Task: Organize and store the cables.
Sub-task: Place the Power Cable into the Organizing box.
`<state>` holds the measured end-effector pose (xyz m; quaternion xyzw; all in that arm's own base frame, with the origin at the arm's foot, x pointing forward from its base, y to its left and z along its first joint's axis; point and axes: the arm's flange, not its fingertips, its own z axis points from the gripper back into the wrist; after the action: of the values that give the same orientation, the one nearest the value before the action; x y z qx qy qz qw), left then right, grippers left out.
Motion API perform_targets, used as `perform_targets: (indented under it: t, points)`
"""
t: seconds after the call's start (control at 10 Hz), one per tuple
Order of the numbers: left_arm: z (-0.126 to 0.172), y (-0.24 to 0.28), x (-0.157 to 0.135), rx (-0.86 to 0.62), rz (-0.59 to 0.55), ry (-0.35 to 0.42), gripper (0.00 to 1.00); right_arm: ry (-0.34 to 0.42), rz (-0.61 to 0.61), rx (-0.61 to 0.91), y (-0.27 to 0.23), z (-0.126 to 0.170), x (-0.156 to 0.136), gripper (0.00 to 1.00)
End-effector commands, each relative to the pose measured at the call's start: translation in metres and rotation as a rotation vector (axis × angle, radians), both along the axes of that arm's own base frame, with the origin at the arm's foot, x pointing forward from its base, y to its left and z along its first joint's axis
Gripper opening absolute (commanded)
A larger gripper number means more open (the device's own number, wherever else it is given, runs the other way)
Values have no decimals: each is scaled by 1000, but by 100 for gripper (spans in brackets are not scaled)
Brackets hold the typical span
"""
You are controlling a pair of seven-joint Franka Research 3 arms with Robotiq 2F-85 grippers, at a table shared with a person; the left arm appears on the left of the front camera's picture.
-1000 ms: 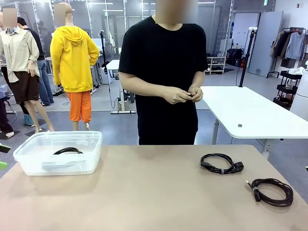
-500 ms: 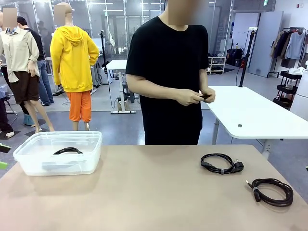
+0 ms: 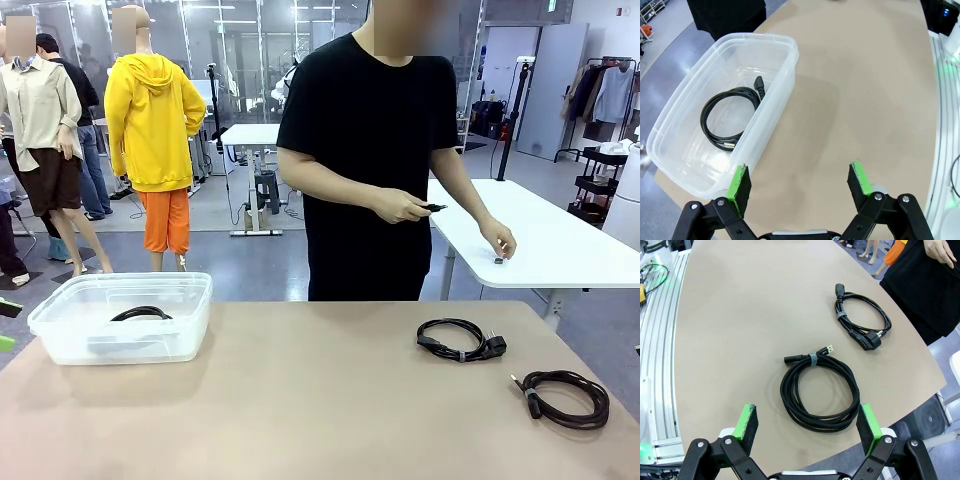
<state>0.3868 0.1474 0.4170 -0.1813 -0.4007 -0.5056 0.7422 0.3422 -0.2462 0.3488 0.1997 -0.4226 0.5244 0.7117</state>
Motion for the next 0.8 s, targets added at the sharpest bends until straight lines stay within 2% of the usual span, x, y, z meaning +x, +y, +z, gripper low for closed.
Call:
perform_targets:
  t: [0.0, 0.1, 0.3, 0.7]
  points:
    - [-1, 1, -1, -10, -8, -4, 98, 19, -6, -10, 2, 3, -2, 100]
    - [-1, 1, -1, -10, -8, -4, 98, 0, 0, 0, 0, 0, 0, 100]
    - [-1, 1, -1, -10, -8, -4, 98, 0, 51, -160, 35, 44, 14, 100]
    - [-1, 1, -1, -10, -8, -4, 98, 74, 105, -492, 137, 88, 68, 100]
